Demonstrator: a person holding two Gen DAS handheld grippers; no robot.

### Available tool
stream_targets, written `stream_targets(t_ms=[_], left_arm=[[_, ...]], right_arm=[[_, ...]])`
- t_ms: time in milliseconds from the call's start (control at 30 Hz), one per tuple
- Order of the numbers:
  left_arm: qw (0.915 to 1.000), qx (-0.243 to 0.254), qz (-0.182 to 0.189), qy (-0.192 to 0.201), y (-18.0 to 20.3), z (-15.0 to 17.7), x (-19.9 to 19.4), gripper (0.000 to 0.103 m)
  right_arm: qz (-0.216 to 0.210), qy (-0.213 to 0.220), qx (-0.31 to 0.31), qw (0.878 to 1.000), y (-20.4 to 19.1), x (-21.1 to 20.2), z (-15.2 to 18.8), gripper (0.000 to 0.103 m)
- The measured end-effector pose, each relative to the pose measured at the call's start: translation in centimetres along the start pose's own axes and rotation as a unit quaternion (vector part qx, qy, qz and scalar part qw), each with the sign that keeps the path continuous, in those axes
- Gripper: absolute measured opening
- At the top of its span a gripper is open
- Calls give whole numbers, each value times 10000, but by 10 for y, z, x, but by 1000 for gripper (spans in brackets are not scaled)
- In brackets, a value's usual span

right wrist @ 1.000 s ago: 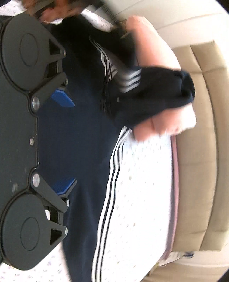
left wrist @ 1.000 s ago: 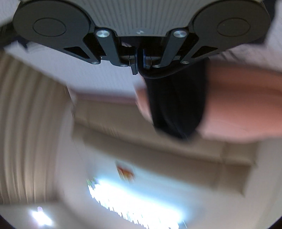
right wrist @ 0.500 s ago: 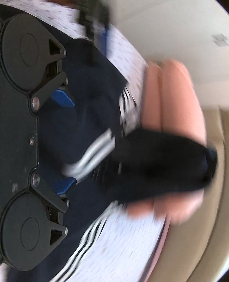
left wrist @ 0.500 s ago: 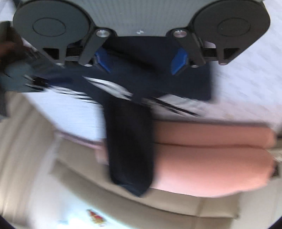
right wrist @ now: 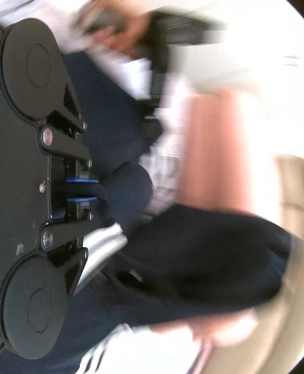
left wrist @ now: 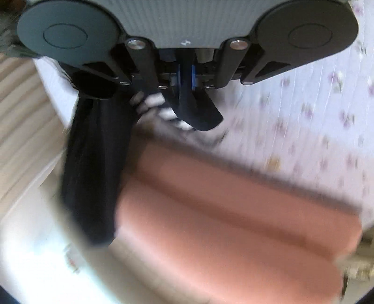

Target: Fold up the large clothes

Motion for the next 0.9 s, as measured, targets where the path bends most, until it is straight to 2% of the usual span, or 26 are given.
stream_targets(t_ms=[67, 100, 133, 167, 200, 233, 267, 300, 333, 367, 433, 467, 567, 600, 633, 667, 700, 733, 800, 833, 867, 900], left_arm=[[9974, 190, 120, 690, 6, -4, -17, 9], [9963, 182, 60, 841, 4, -3, -22, 9], [9965, 25, -53, 832, -3, 0, -21, 9], [9970, -175, -154, 745, -10, 4, -20, 9], [9969, -373, -268, 635, -19, 11, -17, 9], [9968, -466, -341, 546, -23, 16, -17, 11], [9968, -515, -407, 449, -27, 21, -18, 12], [9966, -570, -443, 385, -28, 24, -21, 17], [9963, -647, -434, 362, -29, 27, -26, 19], [9959, -745, -360, 365, -30, 28, -34, 20], [9951, -955, -115, 210, -26, 33, -48, 35], [9949, -1010, -6, 45, -22, 38, -56, 38], [9949, -860, 198, -484, -7, 56, -90, 44], [9949, -735, 236, -654, -2, 65, -99, 44], [9947, -578, 269, -811, 3, 75, -109, 43], [9953, -426, 248, -838, 6, 81, -115, 39], [9963, -234, 147, -812, 10, 86, -121, 16], [9970, -101, 49, -767, 10, 90, -125, 15], [9988, -316, -51, -374, 9, 87, -134, 14], [9984, -496, -175, -189, 5, 87, -138, 13], [9979, -580, -283, -104, 3, 87, -140, 13], [9974, -621, -348, -137, 1, 91, -139, 14]], right_arm=[[199, 845, 790, 9931, 38, -49, -25, 14], [336, 1104, 1149, 9867, 58, -65, -29, 14], [563, 1360, 1597, 9761, 85, -88, -27, 16], [731, 1417, 1878, 9692, 106, -103, -21, 19], [982, 1291, 2162, 9628, 130, -113, -6, 21], [1230, 1073, 2420, 9565, 149, -117, 11, 30], [1377, 825, 2689, 9497, 165, -118, 29, 44], [1379, 574, 2968, 9432, 179, -115, 48, 54], [1310, 324, 3251, 9360, 192, -112, 68, 77], [1291, 161, 3445, 9297, 202, -109, 82, 91], [1278, 21, 3772, 9173, 217, -104, 101, 90], [1239, 86, 3893, 9127, 225, -102, 107, 89], [1088, 393, 3940, 9118, 235, -88, 103, 97], [1096, 384, 3958, 9110, 237, -81, 101, 97], [1132, 371, 3991, 9091, 239, -79, 98, 93], [1244, 407, 3882, 9122, 238, -79, 94, 55], [1346, 452, 3676, 9191, 230, -85, 87, 22], [1319, 618, 3378, 9299, 224, -93, 75, 12], [966, 1261, 3034, 9395, 213, -107, 52, 11], [929, 1465, 2809, 9439, 209, -117, 43, 10], [1225, 1343, 2539, 9500, 210, -119, 43, 16], [1575, 1045, 2269, 9554, 213, -116, 47, 31]])
Point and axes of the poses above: each gripper's, at about its wrist camera, not at the fingertips, and x roughly the way its jaws point, y to its right, z to its underside, the point moved 7 cm from there along x, roughly the way its jaws point, and after that the axes turned 13 degrees about y, right-handed, at the moved point
